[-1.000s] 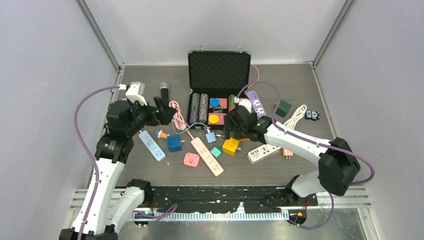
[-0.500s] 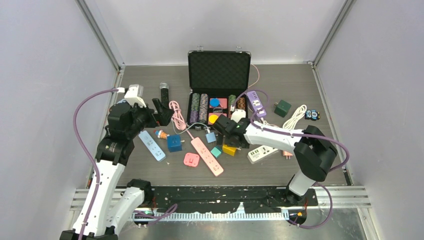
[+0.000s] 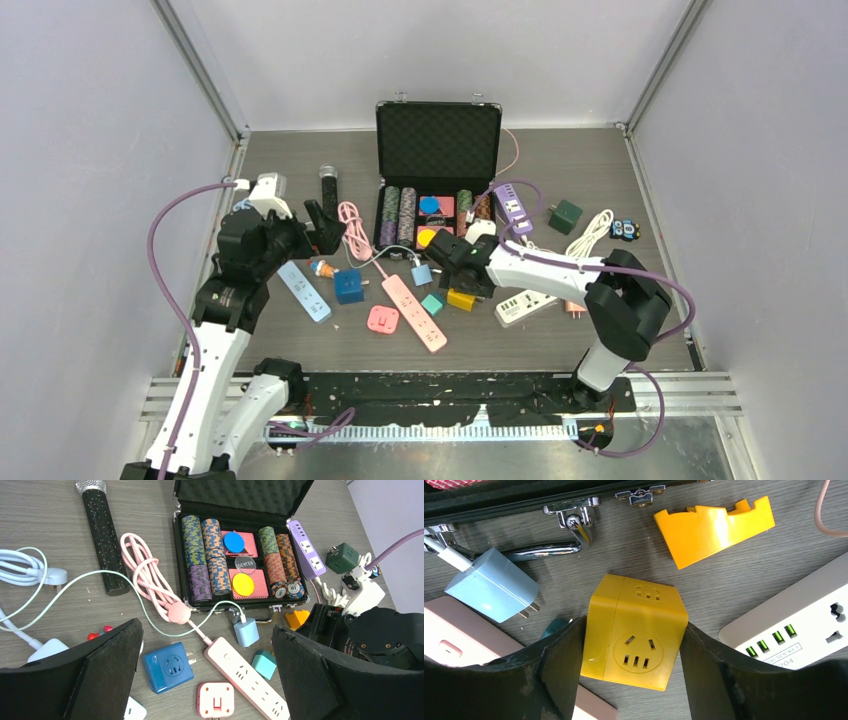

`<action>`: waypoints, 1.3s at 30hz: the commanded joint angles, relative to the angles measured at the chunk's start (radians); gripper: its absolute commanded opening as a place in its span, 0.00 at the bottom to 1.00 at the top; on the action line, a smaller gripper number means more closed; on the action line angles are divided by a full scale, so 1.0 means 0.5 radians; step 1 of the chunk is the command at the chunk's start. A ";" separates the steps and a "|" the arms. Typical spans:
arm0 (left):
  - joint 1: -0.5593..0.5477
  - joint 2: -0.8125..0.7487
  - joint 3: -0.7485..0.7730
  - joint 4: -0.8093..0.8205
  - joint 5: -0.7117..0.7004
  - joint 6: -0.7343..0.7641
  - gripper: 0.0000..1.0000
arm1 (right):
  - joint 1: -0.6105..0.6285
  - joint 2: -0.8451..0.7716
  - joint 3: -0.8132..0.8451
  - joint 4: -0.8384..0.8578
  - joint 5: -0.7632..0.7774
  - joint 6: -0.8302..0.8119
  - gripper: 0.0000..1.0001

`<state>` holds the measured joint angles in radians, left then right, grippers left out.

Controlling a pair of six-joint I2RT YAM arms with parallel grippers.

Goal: Insert the plug

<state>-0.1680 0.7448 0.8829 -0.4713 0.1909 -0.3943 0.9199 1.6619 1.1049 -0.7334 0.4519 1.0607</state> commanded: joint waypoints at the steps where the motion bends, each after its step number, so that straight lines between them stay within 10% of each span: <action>1: 0.010 -0.035 -0.010 0.031 -0.015 -0.021 1.00 | 0.001 -0.139 -0.032 0.074 0.077 0.027 0.46; 9: 0.008 -0.028 -0.027 0.086 0.184 -0.014 1.00 | -0.032 -0.543 -0.163 0.486 0.062 -0.416 0.38; 22: -0.090 0.009 -0.102 0.336 0.724 -0.009 1.00 | -0.079 -1.176 -0.635 1.750 -1.082 -1.138 0.37; 39: -0.534 -0.128 -0.129 0.322 0.595 0.153 1.00 | -0.081 -1.224 -0.579 1.903 -1.293 -1.013 0.41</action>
<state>-0.4248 0.6895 0.8257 -0.3401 0.5568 -0.2794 0.8814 1.1015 0.7757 0.1139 -0.2138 0.5213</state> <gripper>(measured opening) 0.994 0.684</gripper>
